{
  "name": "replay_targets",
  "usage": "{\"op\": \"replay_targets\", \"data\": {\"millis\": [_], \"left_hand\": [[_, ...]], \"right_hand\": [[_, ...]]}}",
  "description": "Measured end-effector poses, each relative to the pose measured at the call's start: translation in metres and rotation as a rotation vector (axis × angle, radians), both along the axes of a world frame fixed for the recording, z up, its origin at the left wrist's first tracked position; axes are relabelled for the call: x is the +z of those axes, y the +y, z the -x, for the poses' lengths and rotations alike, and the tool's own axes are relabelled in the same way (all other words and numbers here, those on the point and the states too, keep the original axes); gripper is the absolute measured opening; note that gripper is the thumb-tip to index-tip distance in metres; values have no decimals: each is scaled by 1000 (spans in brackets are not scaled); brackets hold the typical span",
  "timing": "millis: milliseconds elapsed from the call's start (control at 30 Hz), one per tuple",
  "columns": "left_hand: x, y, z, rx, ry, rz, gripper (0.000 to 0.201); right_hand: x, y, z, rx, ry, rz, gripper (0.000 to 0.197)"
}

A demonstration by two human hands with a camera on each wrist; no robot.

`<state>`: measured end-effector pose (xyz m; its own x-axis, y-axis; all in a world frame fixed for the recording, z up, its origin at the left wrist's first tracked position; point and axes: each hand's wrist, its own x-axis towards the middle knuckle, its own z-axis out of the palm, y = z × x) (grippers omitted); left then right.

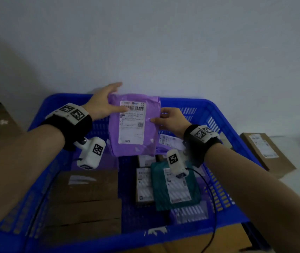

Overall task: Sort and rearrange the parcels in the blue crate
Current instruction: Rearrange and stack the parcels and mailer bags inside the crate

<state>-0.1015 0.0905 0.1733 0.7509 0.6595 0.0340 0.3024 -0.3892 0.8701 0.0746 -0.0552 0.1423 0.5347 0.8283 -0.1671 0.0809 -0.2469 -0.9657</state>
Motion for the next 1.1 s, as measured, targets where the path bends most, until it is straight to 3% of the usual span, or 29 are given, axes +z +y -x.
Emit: {"op": "replay_targets", "data": {"millis": [67,133,200,267,333,500,600,667,767,933,1033,1100], "left_hand": [[-26,-3,3,92,-23,279,80],[-50,-13,5,86,53,541,55],[-69,-24,4,36,144,627,33],[-89,-28,1,42,193,645,32],[-106,-31,-1,83,234,687,35],[-137,-33,-4,222,365,718,40],[-148,-34,-4,270,469,732,42],[-152,-37,-4,273,522,753,43],[-156,-42,-7,272,566,787,41],[-158,-44,-11,337,540,827,42],[-157,-42,-11,365,531,825,42],[-154,-42,-12,361,536,817,42]], "right_hand": [[-12,-6,-6,-39,73,27,12],[-26,-13,-12,-74,144,41,17],[-43,-19,-14,-91,178,69,20],[-59,-25,-14,-68,143,153,19],[-74,-30,-20,49,-13,321,20],[-106,-46,-39,677,-818,844,51],[-132,-55,-42,879,-945,920,100],[-142,-62,-46,984,-1049,947,116],[-148,-69,-44,1183,-1236,861,116],[-162,-61,-19,1442,-1324,736,117],[-164,-60,-12,1604,-1421,694,90],[-160,-62,-20,1616,-1468,695,81]]}}
